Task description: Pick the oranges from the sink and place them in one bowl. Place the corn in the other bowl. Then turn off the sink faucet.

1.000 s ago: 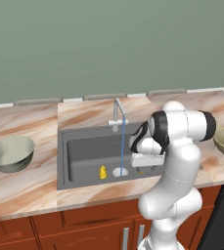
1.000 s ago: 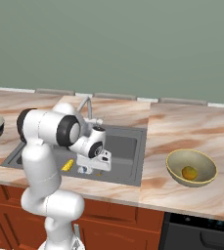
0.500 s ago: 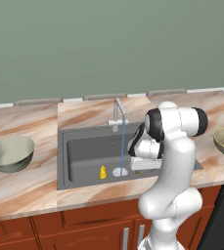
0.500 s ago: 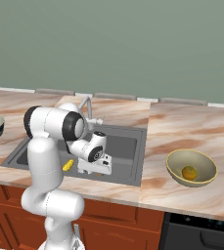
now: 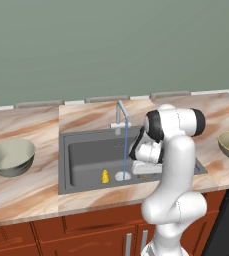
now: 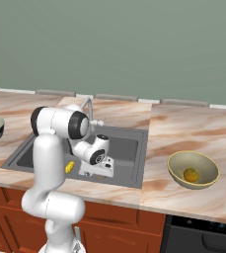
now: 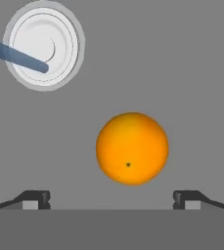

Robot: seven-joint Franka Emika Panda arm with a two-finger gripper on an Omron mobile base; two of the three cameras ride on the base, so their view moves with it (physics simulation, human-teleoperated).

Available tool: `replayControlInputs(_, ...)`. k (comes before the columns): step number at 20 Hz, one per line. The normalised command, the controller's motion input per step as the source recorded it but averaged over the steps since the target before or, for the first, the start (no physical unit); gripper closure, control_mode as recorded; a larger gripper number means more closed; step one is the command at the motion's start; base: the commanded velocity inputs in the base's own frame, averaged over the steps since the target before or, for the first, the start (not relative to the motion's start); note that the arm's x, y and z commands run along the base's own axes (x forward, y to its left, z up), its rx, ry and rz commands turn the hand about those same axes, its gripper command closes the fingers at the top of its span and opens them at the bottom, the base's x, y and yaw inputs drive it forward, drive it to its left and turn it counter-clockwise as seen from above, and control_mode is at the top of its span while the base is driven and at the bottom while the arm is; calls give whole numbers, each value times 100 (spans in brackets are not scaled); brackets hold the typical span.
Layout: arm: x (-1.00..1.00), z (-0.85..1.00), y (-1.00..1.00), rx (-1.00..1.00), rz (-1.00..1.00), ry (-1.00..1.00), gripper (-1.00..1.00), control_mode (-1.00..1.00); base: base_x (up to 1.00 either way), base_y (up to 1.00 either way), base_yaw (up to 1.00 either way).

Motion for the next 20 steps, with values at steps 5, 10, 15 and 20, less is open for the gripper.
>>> replayControlInputs(5, 0, -31, 0, 0, 0, 0, -100, -100, 0, 0, 0)
replayControlInputs(10, 6, -33, 0, 0, 0, 0, -100, -100, 0, 0, 0)
replayControlInputs(15, 11, -36, 0, 0, 0, 0, -100, -100, 0, 0, 0)
replayControlInputs(20, 6, -47, 0, 0, 0, 0, -100, -100, 0, 0, 0)
